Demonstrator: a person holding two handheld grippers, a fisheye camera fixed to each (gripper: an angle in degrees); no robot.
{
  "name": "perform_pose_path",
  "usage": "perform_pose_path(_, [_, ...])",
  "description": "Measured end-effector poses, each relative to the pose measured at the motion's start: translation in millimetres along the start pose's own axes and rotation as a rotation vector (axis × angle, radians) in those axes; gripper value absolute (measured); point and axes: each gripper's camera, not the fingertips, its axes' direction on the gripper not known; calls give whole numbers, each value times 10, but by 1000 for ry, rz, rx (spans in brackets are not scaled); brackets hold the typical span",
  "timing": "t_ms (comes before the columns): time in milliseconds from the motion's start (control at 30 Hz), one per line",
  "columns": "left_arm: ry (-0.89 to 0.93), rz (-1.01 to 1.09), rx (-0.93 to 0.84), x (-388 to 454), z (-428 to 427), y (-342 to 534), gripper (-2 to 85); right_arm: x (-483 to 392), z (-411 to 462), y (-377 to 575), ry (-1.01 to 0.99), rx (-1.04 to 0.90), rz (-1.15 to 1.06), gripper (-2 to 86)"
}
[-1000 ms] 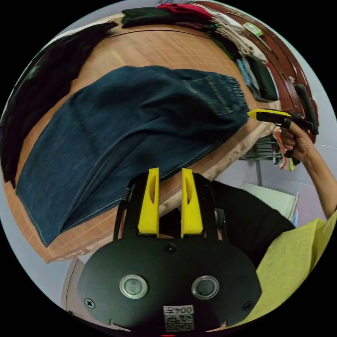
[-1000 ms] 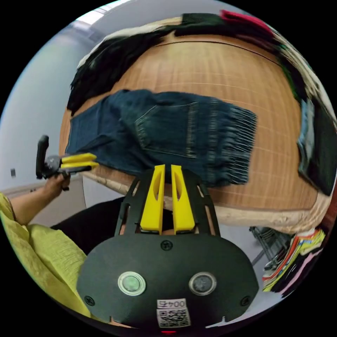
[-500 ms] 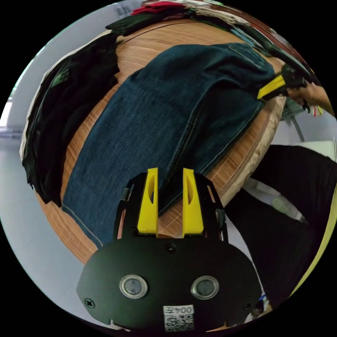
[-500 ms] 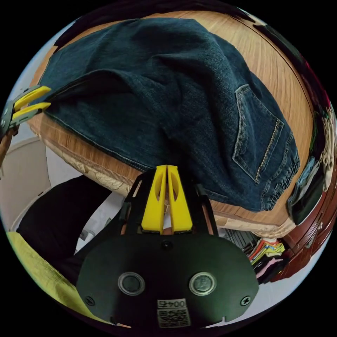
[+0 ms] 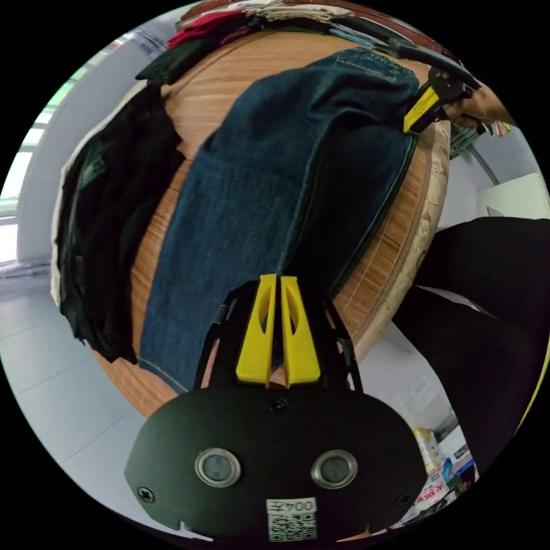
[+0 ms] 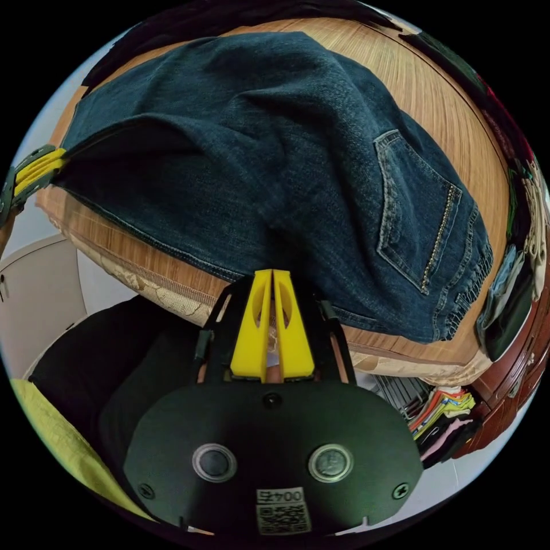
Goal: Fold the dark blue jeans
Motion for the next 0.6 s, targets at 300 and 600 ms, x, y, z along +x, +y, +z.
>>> perform_pose_path(300, [-278,223,-164,1365,1308,-162,27,151,613,-464,-133,7,-37,-7])
perform_pose_path(600, [-66,-37,-244,1921,2317,-307,127,157,1200,-804,-145,39,-26,5])
